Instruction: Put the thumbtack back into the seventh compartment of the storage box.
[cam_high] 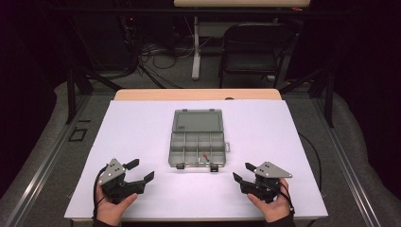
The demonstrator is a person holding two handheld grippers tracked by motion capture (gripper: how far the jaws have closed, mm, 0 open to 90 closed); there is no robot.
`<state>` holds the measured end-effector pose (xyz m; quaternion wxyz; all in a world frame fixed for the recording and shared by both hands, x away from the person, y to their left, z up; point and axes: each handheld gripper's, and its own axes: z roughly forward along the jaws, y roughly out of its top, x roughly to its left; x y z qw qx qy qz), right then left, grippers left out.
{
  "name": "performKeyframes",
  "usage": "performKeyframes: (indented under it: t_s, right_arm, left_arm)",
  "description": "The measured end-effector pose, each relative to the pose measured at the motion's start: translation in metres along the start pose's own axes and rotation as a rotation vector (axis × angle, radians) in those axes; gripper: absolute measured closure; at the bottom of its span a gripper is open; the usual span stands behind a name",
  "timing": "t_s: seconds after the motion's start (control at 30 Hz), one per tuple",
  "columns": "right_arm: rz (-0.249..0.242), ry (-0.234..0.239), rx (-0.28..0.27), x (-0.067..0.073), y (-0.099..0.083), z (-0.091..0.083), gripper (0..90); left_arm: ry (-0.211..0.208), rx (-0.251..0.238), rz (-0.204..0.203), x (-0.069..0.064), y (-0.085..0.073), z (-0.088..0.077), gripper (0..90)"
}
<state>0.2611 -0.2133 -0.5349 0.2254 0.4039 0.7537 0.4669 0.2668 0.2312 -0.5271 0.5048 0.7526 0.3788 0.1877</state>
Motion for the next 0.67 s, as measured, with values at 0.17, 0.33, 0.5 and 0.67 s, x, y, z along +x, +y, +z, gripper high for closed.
performKeyframes:
  t_s: [0.17, 0.33, 0.5, 0.67]
  right_arm:
    - [0.021, 0.018, 0.035, -0.0013, -0.0036, 0.0052, 40.7]
    - [0.022, 0.022, 0.045, 0.0004, -0.0039, 0.0071, 40.8]
    - [0.015, 0.020, 0.051, 0.0013, -0.0039, 0.0078, 40.7]
    - [-0.026, 0.001, 0.048, 0.0019, -0.0023, 0.0067, 40.3]
  left_arm:
    - [0.001, 0.002, 0.000, 0.0007, -0.0003, 0.0009, 23.1]
    - [0.005, 0.004, -0.003, 0.0010, -0.0005, 0.0018, 23.1]
    - [0.009, 0.011, -0.007, 0.0024, -0.0003, 0.0021, 23.1]
    - [0.011, 0.016, -0.015, 0.0057, 0.0000, 0.0019, 23.1]
